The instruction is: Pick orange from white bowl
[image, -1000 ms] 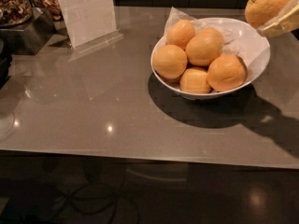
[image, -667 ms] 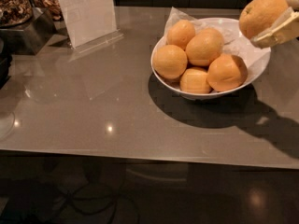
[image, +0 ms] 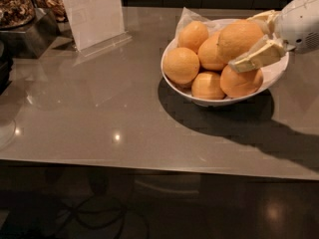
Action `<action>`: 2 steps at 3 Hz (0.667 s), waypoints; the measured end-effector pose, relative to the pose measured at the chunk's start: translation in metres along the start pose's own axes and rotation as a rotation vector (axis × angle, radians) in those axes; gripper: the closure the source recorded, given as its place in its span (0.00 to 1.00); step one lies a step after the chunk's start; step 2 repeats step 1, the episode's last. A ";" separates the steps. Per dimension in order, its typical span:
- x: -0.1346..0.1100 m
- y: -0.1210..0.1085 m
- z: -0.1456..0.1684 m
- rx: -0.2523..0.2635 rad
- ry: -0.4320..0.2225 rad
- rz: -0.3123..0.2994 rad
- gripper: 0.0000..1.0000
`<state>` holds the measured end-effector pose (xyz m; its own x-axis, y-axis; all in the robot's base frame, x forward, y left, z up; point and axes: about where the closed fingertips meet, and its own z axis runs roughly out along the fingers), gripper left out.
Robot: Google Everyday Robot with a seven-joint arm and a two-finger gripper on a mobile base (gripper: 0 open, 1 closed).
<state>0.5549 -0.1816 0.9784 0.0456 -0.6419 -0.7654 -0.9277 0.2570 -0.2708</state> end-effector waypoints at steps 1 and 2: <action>0.000 0.000 0.000 0.000 0.000 0.000 1.00; 0.000 0.000 0.000 0.000 0.000 0.000 1.00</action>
Offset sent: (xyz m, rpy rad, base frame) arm 0.0000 0.0000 0.0000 0.0000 0.0000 0.0000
